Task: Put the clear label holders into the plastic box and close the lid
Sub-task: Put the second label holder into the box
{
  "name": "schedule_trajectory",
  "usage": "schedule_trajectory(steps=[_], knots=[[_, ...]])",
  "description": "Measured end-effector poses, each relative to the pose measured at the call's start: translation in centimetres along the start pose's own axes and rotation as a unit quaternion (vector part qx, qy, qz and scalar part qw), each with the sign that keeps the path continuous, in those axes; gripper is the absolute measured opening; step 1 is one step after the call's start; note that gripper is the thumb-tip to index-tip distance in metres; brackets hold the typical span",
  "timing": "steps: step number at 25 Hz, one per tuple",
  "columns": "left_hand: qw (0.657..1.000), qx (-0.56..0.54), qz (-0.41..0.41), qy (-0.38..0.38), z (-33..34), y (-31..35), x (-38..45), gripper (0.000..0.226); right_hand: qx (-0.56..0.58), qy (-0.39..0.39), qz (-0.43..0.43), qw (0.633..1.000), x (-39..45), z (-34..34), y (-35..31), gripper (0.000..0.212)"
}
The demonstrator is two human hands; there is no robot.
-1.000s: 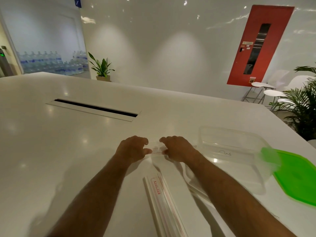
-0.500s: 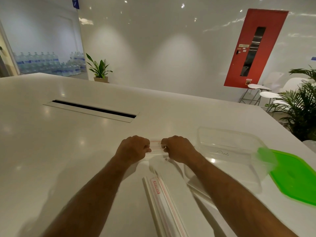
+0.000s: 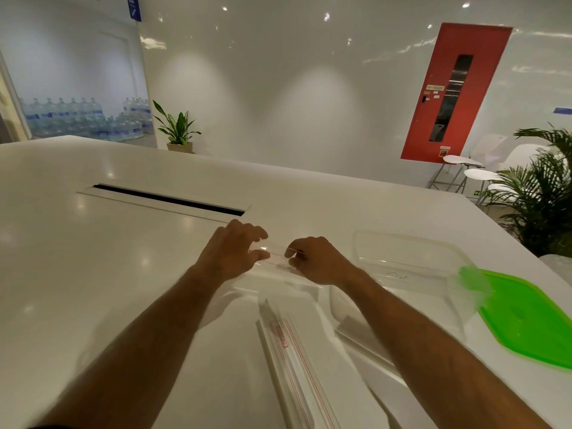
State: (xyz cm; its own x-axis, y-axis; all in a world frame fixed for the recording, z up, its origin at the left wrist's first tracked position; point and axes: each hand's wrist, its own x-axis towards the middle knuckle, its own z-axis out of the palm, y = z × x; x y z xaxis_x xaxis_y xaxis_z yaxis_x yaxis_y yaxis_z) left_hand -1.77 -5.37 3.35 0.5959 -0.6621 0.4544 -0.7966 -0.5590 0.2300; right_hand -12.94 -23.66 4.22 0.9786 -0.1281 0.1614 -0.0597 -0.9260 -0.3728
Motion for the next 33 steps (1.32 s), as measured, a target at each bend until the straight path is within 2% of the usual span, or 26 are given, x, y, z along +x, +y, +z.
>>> schedule_trajectory(steps=[5, 7, 10, 13, 16, 21, 26, 29, 33], knots=[[0.999, -0.034, 0.026, 0.001, 0.7, -0.5, -1.0, 0.093, 0.085, -0.004, 0.052, 0.995, 0.0, -1.7, -0.8, 0.025], [0.997, -0.013, 0.075, -0.019, 0.6, -0.6, -1.2, 0.105, 0.13, 0.001, 0.076, 0.989, -0.1, -2.2, -0.9, 0.024], [0.986, 0.056, 0.152, -0.026, 0.6, -0.5, -1.4, 0.1, 0.185, -0.01, 0.115, 0.976, -0.2, -2.6, -0.9, 0.018], [0.981, 0.084, 0.172, -0.002, 0.8, 0.0, -1.4, 0.094, 0.268, -0.053, 0.151, 0.95, -0.6, -3.1, -0.9, 0.013], [0.977, 0.096, 0.191, 0.023, 0.5, 0.5, -1.4, 0.082, 0.289, -0.092, 0.162, 0.939, -1.0, -3.7, -0.6, 0.013], [0.98, 0.101, 0.173, -0.009, -0.3, 2.0, -1.2, 0.067, 0.264, -0.072, 0.14, 0.952, -1.7, -4.4, 0.2, 0.021], [0.987, 0.084, 0.134, -0.027, -1.1, 3.3, -0.6, 0.062, 0.146, -0.081, 0.067, 0.984, -3.0, -6.5, 1.2, 0.039], [0.99, 0.066, 0.122, -0.027, -1.5, 4.0, 0.0, 0.063, 0.05, -0.081, 0.024, 0.995, -3.7, -7.7, 1.9, 0.051], [0.992, 0.044, 0.116, -0.038, -1.7, 5.3, 1.3, 0.072, 0.003, -0.051, 0.007, 0.999, -5.0, -9.6, 3.4, 0.05]])
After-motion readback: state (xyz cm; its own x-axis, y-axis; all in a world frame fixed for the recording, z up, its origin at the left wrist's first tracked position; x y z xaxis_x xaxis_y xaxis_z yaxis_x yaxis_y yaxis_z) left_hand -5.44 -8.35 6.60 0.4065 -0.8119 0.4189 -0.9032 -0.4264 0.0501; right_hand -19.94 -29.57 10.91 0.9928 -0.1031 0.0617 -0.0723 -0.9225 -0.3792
